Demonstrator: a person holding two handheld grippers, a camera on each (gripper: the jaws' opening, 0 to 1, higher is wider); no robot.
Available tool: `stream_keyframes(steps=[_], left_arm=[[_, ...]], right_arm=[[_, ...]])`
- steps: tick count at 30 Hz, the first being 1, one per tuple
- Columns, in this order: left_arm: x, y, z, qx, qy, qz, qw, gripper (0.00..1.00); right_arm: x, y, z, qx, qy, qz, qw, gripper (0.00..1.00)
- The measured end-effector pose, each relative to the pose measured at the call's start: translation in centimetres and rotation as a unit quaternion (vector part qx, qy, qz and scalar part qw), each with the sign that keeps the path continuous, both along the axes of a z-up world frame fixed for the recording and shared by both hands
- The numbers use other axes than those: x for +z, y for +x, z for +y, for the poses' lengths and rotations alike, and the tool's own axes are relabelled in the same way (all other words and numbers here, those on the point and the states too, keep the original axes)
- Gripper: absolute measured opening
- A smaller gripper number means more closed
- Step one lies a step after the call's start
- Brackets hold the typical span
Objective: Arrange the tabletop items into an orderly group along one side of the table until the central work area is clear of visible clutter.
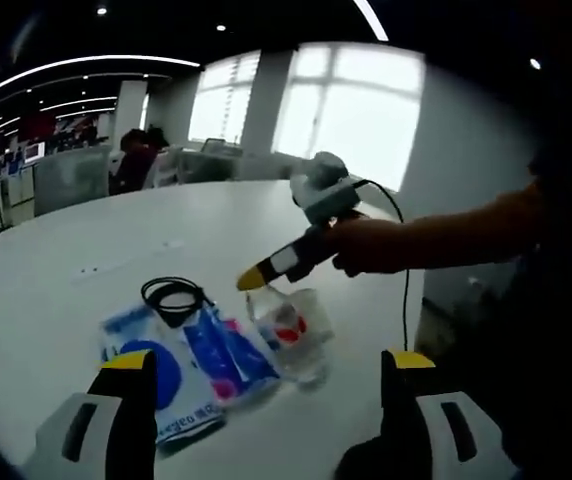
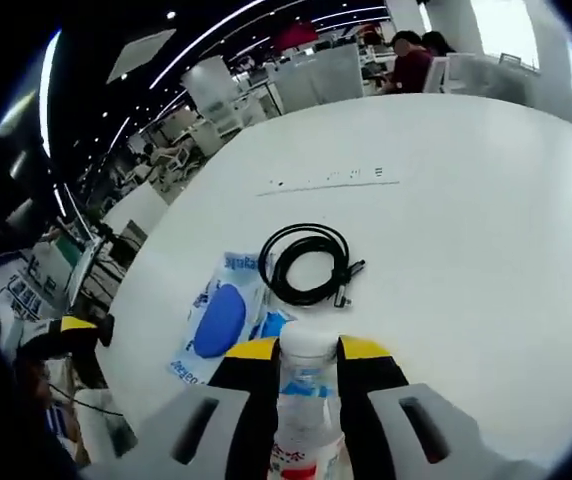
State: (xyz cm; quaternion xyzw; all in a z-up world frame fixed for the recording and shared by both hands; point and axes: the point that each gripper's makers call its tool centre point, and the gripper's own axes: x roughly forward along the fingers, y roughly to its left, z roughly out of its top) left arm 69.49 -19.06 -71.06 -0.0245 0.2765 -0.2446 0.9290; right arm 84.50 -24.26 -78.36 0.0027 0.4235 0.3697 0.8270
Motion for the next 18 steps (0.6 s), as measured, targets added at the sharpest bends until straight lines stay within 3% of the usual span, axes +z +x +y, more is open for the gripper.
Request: stream_keyframes(steps=[8,18], left_arm=[[-0.6,0.6,-1.5,-0.041,0.004,-0.006,0.9991,0.89],[-1.9,1.6,-5.9,-0.129,0.009,-0.018,0.9914,0.89]], right_arm=[[2.1,-1.8,-1.3,-0.002,0.012,-0.052,0.9986,0.16],[4.4,-5.0,-2.9,0.016,0.019,-0.121,0.9924,0.16]])
